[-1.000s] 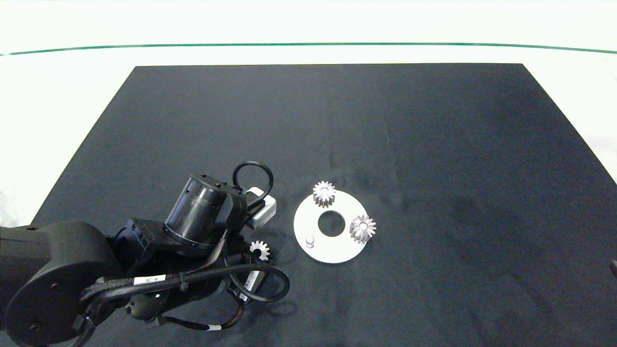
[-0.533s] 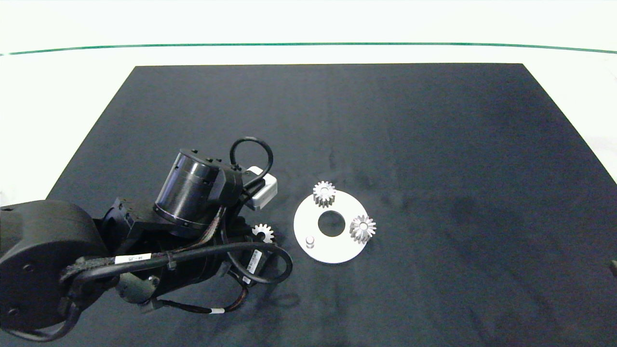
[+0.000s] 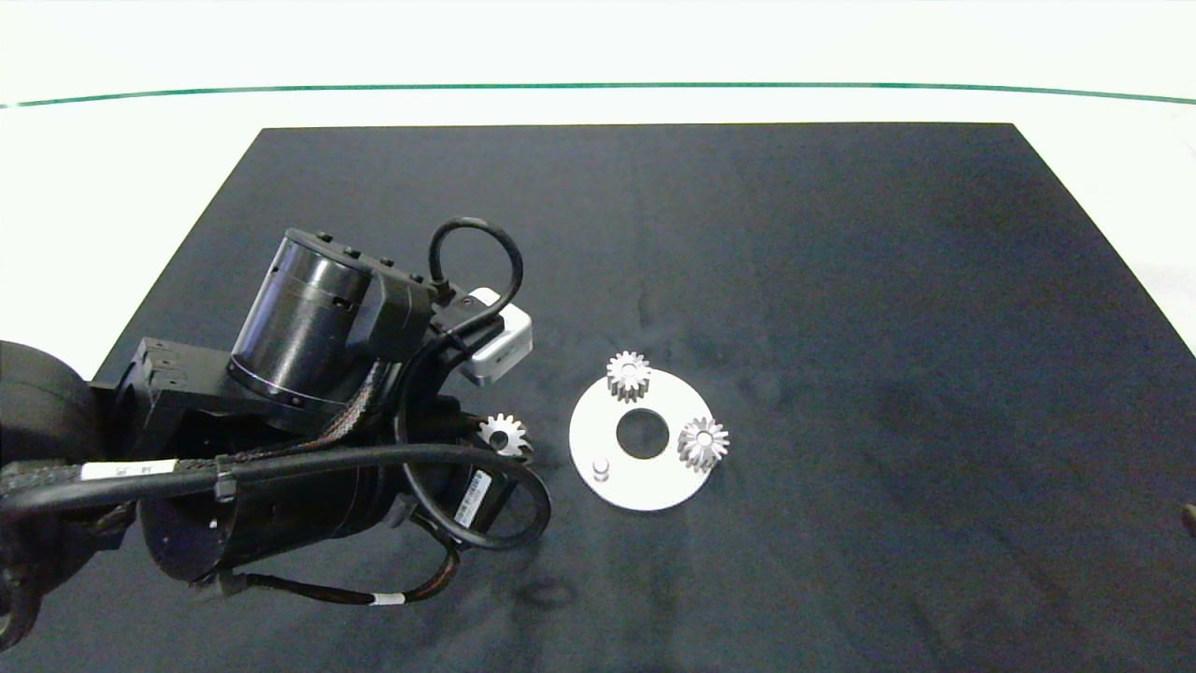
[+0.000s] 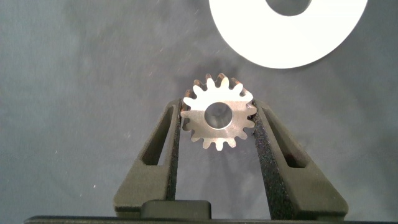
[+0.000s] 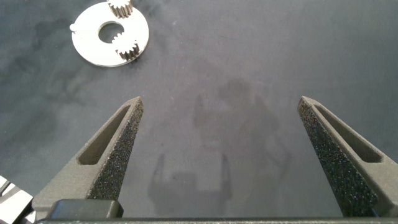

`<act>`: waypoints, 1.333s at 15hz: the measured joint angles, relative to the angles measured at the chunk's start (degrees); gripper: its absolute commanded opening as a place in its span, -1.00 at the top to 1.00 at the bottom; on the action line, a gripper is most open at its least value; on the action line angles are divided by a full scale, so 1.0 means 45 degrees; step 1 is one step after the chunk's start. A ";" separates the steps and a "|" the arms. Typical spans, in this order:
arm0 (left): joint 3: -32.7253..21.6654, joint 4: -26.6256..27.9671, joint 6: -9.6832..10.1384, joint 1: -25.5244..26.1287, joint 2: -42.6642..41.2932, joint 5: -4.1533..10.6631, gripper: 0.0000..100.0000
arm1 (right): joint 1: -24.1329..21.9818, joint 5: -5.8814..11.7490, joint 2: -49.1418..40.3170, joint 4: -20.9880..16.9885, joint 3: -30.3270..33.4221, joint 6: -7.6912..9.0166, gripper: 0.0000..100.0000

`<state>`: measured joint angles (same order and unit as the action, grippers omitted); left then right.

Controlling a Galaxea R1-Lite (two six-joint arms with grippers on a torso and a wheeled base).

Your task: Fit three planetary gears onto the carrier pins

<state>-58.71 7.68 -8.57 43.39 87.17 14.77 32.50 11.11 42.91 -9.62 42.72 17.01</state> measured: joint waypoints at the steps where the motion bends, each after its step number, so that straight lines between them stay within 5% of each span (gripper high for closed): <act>1: -0.0030 -0.0005 0.0014 0.0244 0.0000 -0.0008 0.50 | 0.0000 0.0011 0.0000 0.0005 0.0000 0.0005 -1.00; 8: -0.0447 -0.0079 -0.0135 0.1094 0.0528 0.0011 0.50 | -0.0022 0.0024 0.0068 0.0033 -0.0098 0.0024 -1.00; 13: -0.1108 -0.0331 -0.0439 0.1108 0.1563 0.0550 0.50 | -0.0008 0.0019 0.0092 0.0043 -0.0098 0.0019 -1.00; 20: -0.1249 -0.0531 -0.0390 0.1506 0.2297 0.0588 0.50 | 0.0000 0.0016 0.0073 0.0038 -0.0060 0.0024 -1.00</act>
<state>-64.33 5.29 -10.33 50.16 97.51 17.42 32.50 11.18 43.24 -9.45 42.45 17.12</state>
